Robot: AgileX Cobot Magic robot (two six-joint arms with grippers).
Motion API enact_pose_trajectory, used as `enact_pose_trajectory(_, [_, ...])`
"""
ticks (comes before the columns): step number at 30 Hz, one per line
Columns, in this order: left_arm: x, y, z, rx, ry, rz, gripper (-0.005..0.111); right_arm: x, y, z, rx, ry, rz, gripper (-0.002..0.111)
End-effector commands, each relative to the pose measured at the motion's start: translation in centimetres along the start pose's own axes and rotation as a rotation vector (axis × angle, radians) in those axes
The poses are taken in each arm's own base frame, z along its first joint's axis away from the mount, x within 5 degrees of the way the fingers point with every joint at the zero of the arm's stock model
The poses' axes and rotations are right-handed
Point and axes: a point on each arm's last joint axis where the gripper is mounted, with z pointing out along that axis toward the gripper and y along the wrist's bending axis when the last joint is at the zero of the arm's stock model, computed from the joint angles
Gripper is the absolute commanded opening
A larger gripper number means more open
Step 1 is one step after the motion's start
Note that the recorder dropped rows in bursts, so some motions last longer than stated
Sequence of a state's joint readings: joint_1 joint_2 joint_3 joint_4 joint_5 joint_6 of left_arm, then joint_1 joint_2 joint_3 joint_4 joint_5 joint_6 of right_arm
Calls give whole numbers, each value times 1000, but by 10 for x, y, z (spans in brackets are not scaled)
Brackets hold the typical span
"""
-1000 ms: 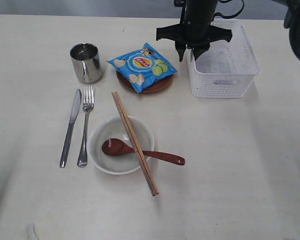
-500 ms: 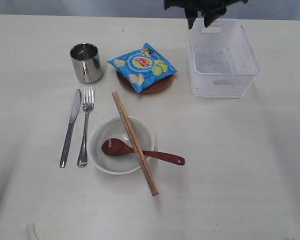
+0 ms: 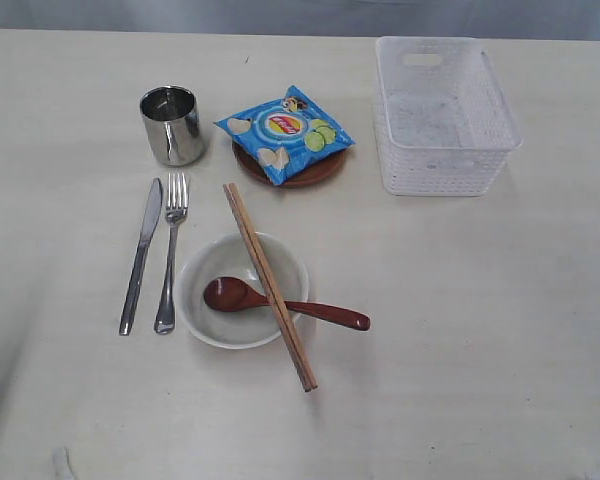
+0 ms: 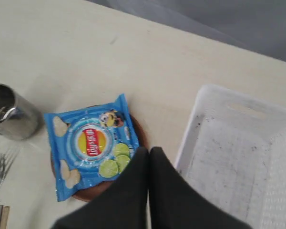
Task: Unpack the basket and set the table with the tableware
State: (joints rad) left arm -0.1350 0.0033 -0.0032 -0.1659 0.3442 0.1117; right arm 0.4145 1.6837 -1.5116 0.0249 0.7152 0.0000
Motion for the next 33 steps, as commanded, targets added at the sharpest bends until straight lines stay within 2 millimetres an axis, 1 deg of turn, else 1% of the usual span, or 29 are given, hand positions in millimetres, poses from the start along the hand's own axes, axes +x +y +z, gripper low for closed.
enact_pose_trajectory(1, [1, 0, 0, 6, -1, 5, 0, 40, 0, -27, -16, -209, -35, -1])
enact_pose_trajectory(3, [1, 0, 0, 6, -1, 5, 0, 61, -2, -33, -5, -238, -37, -1])
enact_pose_trajectory(6, [1, 0, 0, 6, -1, 5, 0, 81, -3, -47, 11, -257, -68, -1])
enact_pose_trajectory(9, [1, 0, 0, 6, -1, 5, 0, 93, -2, -61, 5, -238, -43, -1])
enact_pose_trajectory(14, [1, 0, 0, 6, -1, 5, 0, 110, -1, -82, -10, -105, 16, -1])
enact_pose_trajectory(17, [1, 0, 0, 6, -1, 5, 0, 116, 0, -91, -16, -61, 35, -1])
enact_pose_trajectory(21, [1, 0, 0, 6, -1, 5, 0, 118, 0, -100, -23, -52, 41, -1])
enact_pose_trajectory(33, [1, 0, 0, 6, -1, 5, 0, 118, 0, -101, -23, -55, 41, -1])
